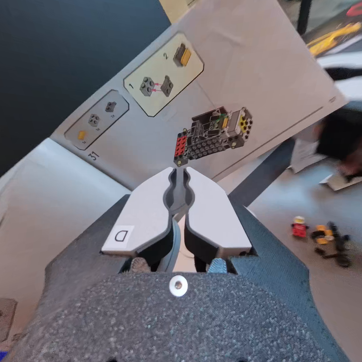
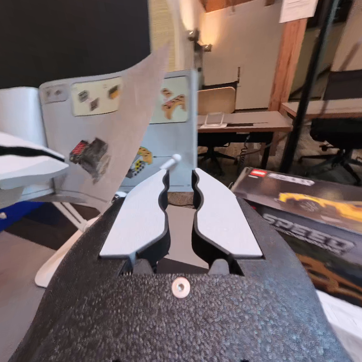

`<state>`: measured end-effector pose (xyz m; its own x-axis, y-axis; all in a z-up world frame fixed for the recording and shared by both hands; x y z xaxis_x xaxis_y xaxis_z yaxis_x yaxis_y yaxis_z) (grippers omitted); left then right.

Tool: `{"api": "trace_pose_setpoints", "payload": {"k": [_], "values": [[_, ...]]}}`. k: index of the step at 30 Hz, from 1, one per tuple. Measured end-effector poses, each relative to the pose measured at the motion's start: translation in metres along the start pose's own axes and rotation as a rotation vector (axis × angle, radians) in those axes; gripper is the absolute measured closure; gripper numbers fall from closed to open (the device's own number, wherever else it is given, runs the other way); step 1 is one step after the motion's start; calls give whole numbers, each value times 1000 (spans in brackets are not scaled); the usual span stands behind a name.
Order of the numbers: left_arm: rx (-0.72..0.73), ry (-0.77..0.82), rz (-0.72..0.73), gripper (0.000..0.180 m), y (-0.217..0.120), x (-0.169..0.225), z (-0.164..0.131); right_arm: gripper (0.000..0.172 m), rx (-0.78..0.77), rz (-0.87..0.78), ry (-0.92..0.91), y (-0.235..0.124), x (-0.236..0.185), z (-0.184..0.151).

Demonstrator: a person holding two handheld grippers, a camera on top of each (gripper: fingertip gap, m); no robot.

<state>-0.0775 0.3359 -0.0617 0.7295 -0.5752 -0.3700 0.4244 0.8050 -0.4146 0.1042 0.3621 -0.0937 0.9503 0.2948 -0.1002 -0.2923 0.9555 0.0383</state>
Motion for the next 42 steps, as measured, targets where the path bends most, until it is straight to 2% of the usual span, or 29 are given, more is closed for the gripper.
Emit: {"api": "trace_pose_setpoints", "payload": {"k": [3, 6, 12, 15, 18, 22, 25, 27, 29, 35, 39, 42], "values": [[-47, 94, 80, 179, 3, 1, -5, 149, 72, -29, 107, -16, 21, 1], [-75, 149, 136, 180, 5, 1, -7, 147, 133, -34, 83, -26, 23, 3], [-137, 208, 196, 180, 15, -4, -8, 140, -125, 72, 131, -11, -2, -43], [-152, 234, 215, 180, 19, -5, -8, 136, -163, 142, 232, -4, -20, -58], [-154, 244, 226, 180, 21, -4, -7, 132, -147, 170, 311, 3, -37, -53], [-130, 188, 200, 180, 20, -6, -8, 139, -133, 103, 370, 19, -45, -37], [-118, 192, 203, 180, 19, -6, -8, 160, -170, 109, 400, 29, -51, -37], [-113, 191, 204, 180, 19, -7, -9, 165, -150, 126, 457, 29, -51, -39], [-111, 183, 198, 180, 19, -8, -9, 167, -109, 174, 591, 27, -49, -45], [-118, 147, 187, 180, 21, -11, -7, 169, 88, 456, 1181, 31, -44, -77], [-101, 108, 168, 180, 21, -14, -7, 170, 155, 507, 1245, 30, -46, -83], [-109, 115, 177, 180, 22, -14, -5, 171, 185, 439, 1205, 26, -49, -81]]}}
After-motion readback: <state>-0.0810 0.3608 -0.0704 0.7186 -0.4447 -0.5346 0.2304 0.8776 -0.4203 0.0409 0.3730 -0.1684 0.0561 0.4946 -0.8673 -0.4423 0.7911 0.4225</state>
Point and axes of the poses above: each gripper's, where its closed fingertips meet, y out along the fingers, z out of its top, x = y × z across the jaws, the point moved 8 cm from there along -y, back along the fingers, and after that the axes turned 5 degrees about -z, right-handed, at the moved point
